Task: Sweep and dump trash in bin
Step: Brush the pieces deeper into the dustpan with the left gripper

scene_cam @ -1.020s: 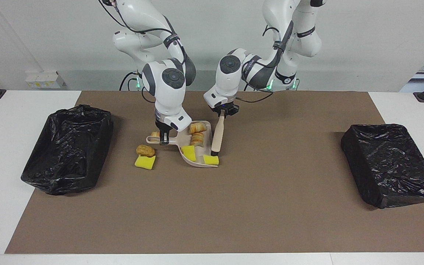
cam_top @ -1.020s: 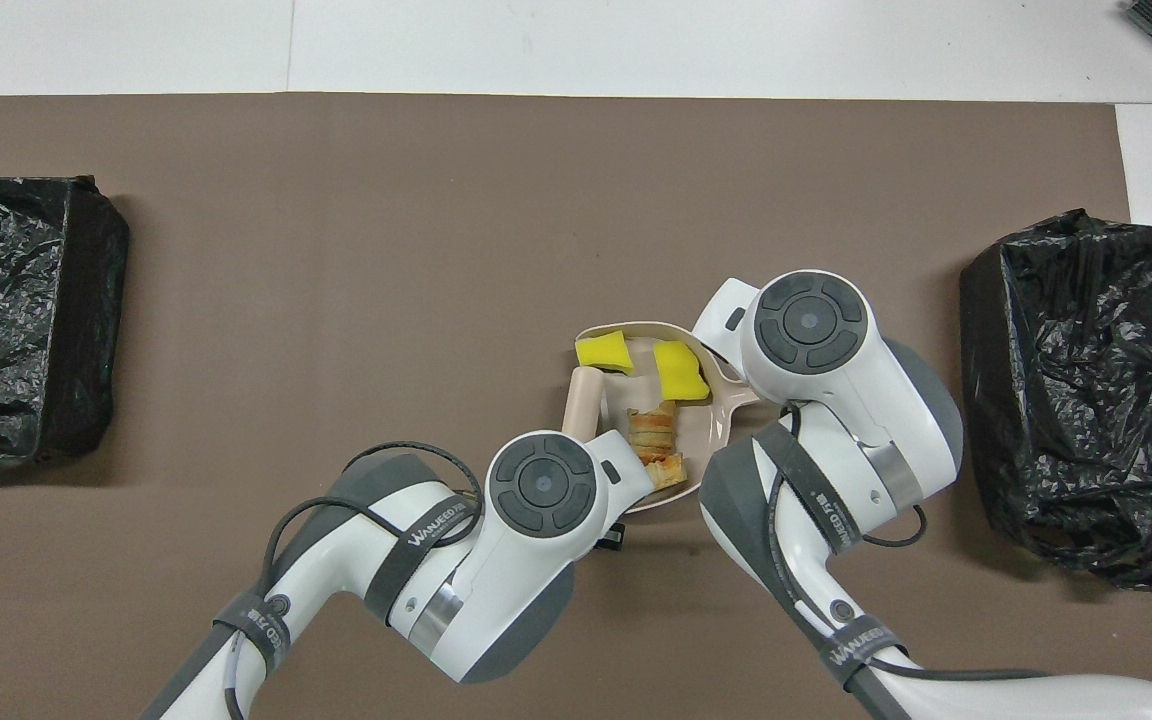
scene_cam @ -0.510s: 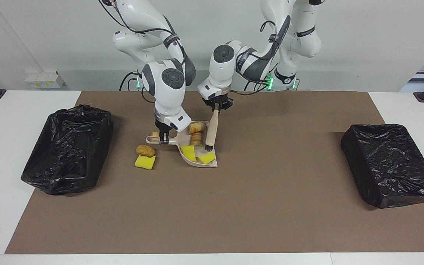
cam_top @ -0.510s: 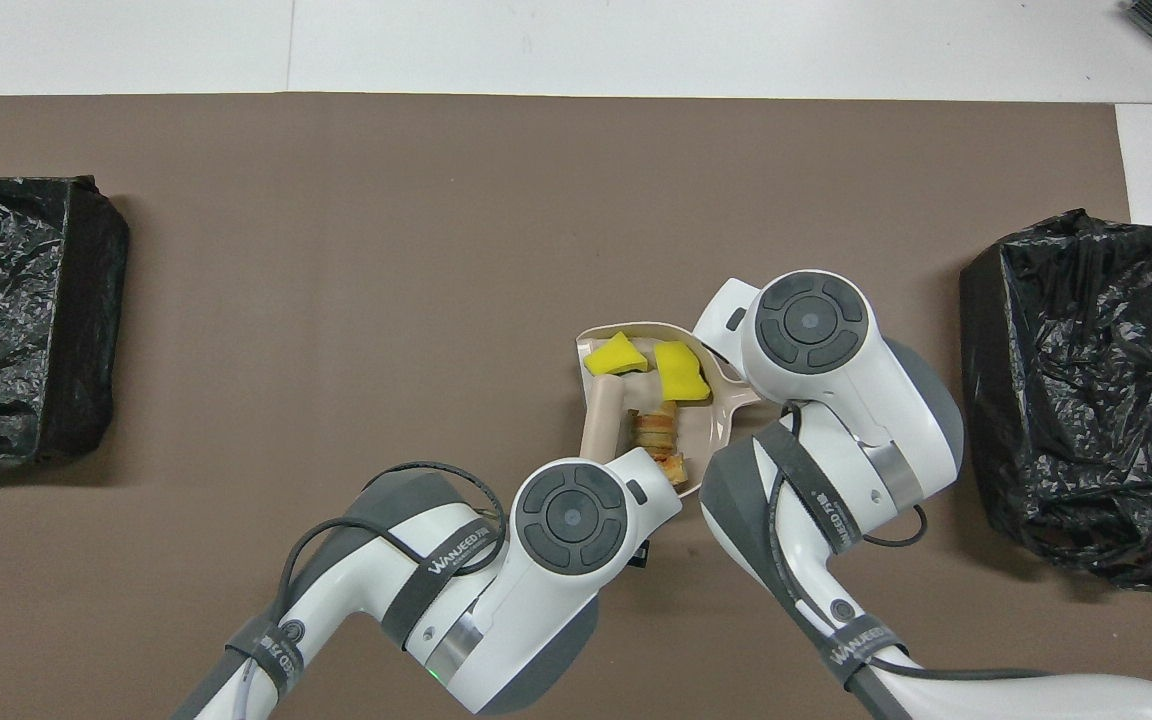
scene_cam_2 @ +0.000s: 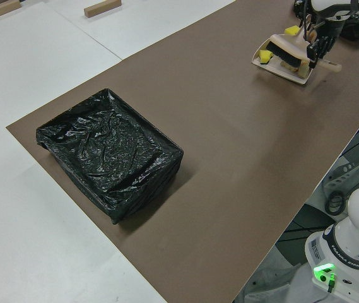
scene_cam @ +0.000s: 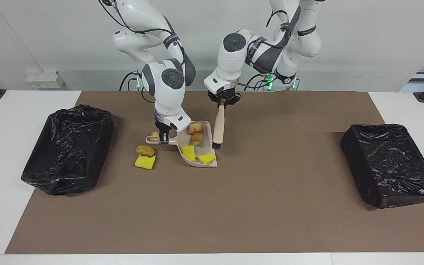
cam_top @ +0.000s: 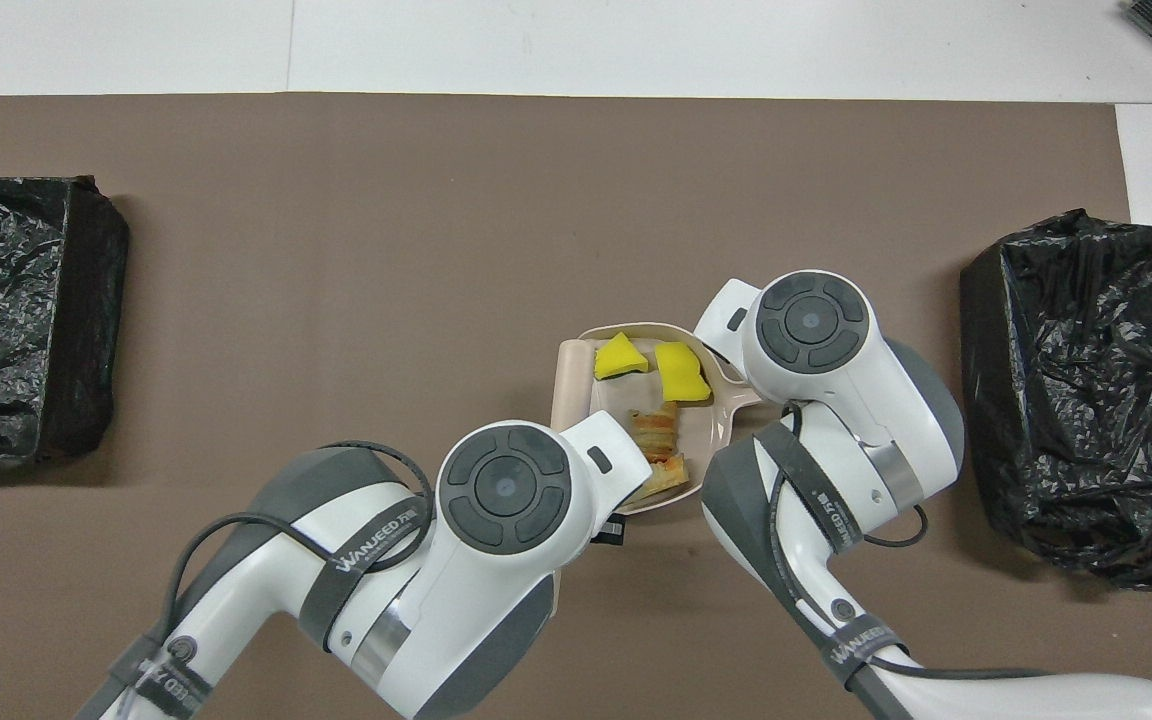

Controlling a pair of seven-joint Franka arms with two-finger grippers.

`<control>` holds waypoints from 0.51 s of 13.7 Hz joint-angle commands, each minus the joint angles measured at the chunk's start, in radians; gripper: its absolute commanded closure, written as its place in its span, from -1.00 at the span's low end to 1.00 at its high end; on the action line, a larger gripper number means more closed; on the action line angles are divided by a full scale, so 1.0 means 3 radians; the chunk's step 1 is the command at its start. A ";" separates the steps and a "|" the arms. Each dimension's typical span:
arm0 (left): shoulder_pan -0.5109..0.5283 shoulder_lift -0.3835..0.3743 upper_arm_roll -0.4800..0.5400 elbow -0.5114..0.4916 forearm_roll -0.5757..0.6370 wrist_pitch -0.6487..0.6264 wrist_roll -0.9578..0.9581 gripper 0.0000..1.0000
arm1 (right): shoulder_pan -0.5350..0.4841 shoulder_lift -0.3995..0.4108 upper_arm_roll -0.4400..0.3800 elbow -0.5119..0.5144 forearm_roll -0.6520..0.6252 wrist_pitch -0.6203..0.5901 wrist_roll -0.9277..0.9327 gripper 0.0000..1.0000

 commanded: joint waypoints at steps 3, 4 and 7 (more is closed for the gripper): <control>0.0165 -0.0396 -0.0007 -0.0033 -0.0039 -0.0502 -0.0038 1.00 | -0.0045 -0.0097 0.0016 -0.0109 -0.0012 -0.0001 -0.0058 1.00; 0.0175 -0.0427 -0.0007 -0.0038 -0.0039 -0.0604 -0.0089 1.00 | -0.0045 -0.0097 0.0016 -0.0109 -0.0012 -0.0001 -0.0063 1.00; 0.0175 -0.0494 -0.0007 -0.0099 -0.0029 -0.0783 -0.0288 1.00 | -0.0045 -0.0102 0.0016 -0.0109 -0.0012 -0.0001 -0.0058 1.00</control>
